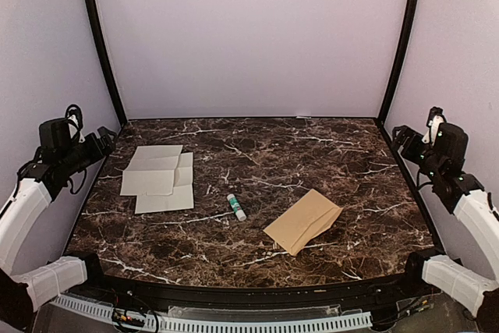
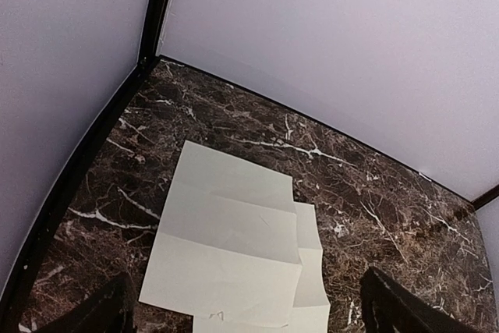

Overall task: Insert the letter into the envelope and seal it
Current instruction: Pick up the letter from the center of the board.

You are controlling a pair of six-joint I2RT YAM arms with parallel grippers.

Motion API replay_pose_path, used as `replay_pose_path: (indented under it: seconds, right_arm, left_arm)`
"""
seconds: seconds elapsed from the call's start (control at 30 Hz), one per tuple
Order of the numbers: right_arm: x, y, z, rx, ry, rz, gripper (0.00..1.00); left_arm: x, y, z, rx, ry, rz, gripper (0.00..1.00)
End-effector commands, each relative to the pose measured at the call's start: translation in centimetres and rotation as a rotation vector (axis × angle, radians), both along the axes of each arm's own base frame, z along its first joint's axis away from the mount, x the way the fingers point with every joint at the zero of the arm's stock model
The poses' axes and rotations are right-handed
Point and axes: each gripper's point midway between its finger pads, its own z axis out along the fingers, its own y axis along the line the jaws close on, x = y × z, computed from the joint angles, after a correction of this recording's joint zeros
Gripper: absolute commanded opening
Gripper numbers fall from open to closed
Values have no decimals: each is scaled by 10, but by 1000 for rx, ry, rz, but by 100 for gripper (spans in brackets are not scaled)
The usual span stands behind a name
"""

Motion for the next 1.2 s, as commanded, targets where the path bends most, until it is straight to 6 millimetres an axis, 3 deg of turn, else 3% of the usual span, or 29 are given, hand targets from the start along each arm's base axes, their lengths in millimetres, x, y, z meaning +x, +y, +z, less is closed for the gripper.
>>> replay_pose_path:
  seconds: [0.0, 0.3, 0.43, 0.63, 0.73, 0.77, 0.8, 0.83, 0.93, 1.0, 1.17]
  right_arm:
    - [-5, -5, 12, -21, -14, -24, 99]
    - [-1, 0, 5, -37, 50, 5, 99]
    - [-2, 2, 5, -39, 67, 23, 99]
    - [3, 31, -6, 33, 118, 166, 99]
    - [7, 47, -17, 53, 171, 214, 99]
    - [8, 51, -21, 51, 190, 223, 99]
    - [8, 57, -24, 46, 204, 231, 99]
    - [8, 65, -26, 42, 216, 250, 99]
    - [8, 73, -33, 44, 236, 258, 99]
    - [7, 79, -37, 57, 241, 272, 99]
    - [5, 86, -43, 66, 254, 294, 99]
  left_arm:
    - [-1, -3, -3, -29, 36, -14, 99]
    - [-2, -1, -15, -33, 96, 1, 99]
    - [3, -9, -23, -33, 150, -41, 98]
    - [18, -70, -54, 110, 312, -148, 97]
    - [29, -88, -59, 166, 346, -150, 97]
    - [32, -96, -71, 203, 382, -154, 97]
    - [37, -102, -67, 217, 376, -154, 97]
    - [39, -108, -80, 262, 418, -153, 97]
    - [51, -119, -88, 341, 465, -141, 97]
    - [59, -126, -110, 406, 534, -140, 97]
    - [74, -127, -130, 503, 614, -113, 98]
